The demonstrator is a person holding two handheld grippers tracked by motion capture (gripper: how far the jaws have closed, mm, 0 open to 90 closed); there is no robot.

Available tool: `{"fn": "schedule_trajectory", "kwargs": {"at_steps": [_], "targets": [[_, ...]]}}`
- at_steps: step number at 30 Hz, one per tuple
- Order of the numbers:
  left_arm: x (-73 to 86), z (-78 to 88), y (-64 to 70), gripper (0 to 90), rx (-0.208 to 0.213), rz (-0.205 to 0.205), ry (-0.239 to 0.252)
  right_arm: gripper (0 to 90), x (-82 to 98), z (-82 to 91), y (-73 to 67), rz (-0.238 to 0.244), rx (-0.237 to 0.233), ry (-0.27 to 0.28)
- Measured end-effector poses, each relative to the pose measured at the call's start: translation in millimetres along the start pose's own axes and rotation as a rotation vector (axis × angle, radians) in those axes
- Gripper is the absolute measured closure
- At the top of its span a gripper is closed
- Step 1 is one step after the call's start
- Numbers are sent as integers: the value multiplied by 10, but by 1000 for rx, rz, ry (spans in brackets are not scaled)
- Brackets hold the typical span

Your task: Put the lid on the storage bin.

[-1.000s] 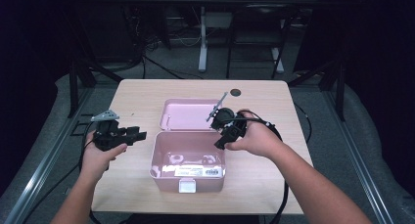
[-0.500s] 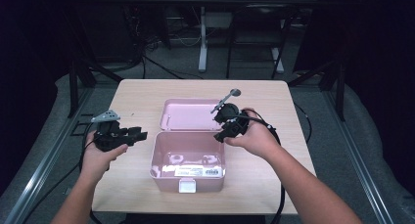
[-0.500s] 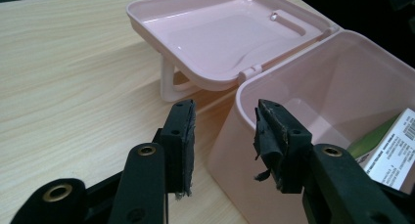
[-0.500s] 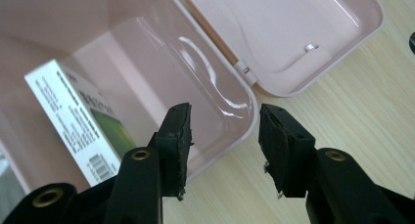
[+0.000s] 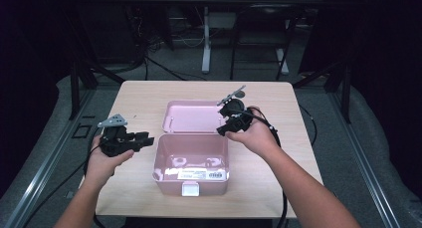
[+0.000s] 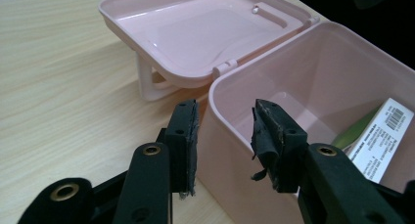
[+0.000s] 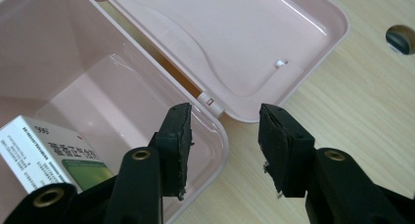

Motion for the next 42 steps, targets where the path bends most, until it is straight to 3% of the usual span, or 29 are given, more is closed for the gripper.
{"fn": "schedule_trajectory", "kwargs": {"at_steps": [18, 29, 31, 42], "targets": [[21, -106, 161, 686, 19, -47, -30, 518, -148, -206, 162, -92, 69, 28], [55, -162, 173, 763, 7, -62, -57, 520, -177, -397, 395, -171, 103, 12], [57, -164, 167, 775, 4, -66, -56, 519, -185, -437, 433, -193, 92, 8], [73, -173, 151, 802, -1, -71, -61, 521, -260, -619, 542, -252, 115, 12]]}}
Point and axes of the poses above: each handheld gripper's, and its own axes: z roughly backward along the jaws, x roughly out of its underside, y roughly to its right, the point moved 3 cm from there along -z, roughly forward along the jaws, and after that the axes turned 2 degrees about y, right-handed, at the moved point
